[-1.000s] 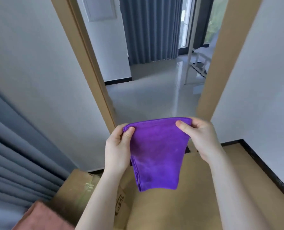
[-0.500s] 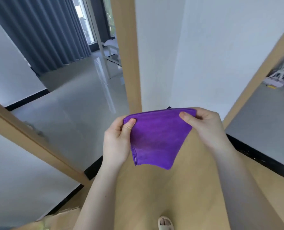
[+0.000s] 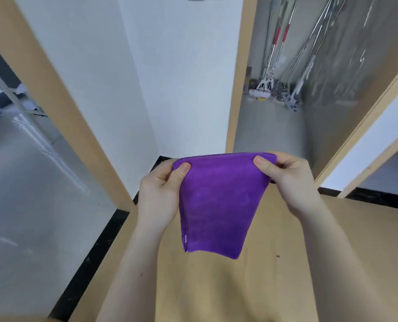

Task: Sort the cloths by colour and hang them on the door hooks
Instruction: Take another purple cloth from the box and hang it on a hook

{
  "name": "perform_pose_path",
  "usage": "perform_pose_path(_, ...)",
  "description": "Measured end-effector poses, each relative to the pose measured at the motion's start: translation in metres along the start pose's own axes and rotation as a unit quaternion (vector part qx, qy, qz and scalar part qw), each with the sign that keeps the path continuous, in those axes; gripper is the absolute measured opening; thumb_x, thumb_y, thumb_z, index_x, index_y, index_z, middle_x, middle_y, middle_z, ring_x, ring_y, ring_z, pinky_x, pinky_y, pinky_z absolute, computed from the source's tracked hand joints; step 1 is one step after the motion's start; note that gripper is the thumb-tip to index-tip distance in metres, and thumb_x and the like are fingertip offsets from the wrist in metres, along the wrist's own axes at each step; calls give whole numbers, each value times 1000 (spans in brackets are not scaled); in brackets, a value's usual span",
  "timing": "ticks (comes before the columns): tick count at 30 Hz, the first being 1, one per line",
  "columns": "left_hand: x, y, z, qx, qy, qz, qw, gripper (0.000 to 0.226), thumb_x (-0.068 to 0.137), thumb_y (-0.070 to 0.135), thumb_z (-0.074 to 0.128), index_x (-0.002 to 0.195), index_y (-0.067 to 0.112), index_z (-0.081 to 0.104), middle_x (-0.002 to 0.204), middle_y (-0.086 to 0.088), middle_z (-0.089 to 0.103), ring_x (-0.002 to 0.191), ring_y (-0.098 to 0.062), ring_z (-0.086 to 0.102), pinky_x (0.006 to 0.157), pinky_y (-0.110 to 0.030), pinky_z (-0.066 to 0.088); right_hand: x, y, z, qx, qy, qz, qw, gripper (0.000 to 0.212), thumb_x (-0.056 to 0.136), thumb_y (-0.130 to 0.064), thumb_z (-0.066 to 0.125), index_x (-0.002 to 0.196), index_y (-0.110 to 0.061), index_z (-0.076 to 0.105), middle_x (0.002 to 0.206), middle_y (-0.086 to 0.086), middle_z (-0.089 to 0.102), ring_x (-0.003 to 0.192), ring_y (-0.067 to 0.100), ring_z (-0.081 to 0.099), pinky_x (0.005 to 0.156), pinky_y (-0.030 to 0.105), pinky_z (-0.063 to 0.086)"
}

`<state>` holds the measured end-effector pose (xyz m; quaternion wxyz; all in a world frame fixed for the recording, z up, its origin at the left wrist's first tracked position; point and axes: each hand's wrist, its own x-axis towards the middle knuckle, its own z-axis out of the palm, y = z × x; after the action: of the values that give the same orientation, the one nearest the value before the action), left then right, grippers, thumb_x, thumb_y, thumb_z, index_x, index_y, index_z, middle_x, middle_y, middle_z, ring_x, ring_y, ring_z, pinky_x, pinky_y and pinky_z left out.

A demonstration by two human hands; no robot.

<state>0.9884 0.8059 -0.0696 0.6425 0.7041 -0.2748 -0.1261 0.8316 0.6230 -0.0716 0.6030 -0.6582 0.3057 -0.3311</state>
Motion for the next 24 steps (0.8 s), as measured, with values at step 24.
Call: perform_pose_path(24, -6, 56, 358, 63, -181, 12, 981, 21, 104, 30, 55, 95, 35, 73, 89, 19, 73, 87, 0, 66, 77, -22, 50, 31, 40, -341, -10, 199, 4, 980, 9, 95, -16, 71, 99, -14, 79, 90, -3, 79, 84, 6, 72, 71, 17, 54)
